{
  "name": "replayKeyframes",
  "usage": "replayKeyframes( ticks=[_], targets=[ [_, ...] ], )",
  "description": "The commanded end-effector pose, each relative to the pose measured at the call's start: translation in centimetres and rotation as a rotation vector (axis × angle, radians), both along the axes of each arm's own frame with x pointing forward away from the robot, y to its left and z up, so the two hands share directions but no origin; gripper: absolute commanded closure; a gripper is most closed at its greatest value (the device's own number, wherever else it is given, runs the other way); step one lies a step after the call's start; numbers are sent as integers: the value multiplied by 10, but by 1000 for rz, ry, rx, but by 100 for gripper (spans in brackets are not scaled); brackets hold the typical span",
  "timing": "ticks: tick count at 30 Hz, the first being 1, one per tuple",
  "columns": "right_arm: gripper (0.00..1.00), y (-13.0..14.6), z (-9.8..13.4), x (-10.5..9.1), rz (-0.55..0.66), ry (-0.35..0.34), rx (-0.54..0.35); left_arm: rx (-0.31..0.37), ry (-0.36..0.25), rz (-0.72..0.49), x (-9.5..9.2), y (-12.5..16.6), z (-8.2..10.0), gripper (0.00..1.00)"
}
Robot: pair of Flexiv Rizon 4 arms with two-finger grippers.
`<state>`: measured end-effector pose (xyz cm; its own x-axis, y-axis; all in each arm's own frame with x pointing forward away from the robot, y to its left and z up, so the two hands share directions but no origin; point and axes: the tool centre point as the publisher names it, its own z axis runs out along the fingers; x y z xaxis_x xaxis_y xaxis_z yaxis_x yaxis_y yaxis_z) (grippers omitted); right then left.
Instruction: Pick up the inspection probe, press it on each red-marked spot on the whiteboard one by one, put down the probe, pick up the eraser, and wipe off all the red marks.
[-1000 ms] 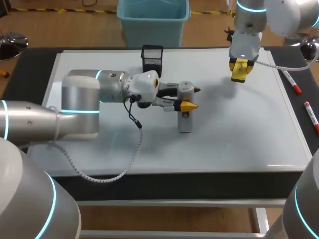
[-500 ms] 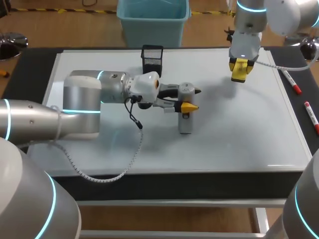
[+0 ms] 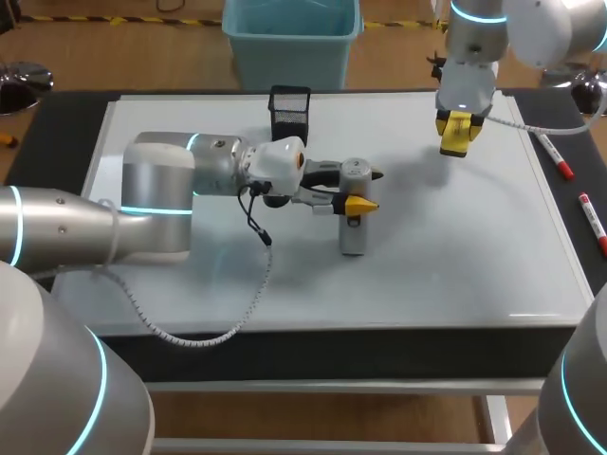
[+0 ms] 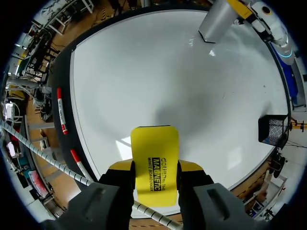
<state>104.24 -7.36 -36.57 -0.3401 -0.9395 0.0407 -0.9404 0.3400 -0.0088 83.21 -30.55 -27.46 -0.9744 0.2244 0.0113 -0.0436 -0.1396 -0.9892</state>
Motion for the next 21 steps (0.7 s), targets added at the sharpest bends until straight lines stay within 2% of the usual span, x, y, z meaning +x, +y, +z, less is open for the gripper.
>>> replayKeyframes(
  ticks=[1, 21],
  targets=[
    [100, -1, 1, 1, 2, 2, -3, 1, -1, -7, 2, -1, 0, 100],
    [100, -1, 1, 1, 2, 2, -3, 10, -14, -14, 2, -1, 5, 100]
  ],
)
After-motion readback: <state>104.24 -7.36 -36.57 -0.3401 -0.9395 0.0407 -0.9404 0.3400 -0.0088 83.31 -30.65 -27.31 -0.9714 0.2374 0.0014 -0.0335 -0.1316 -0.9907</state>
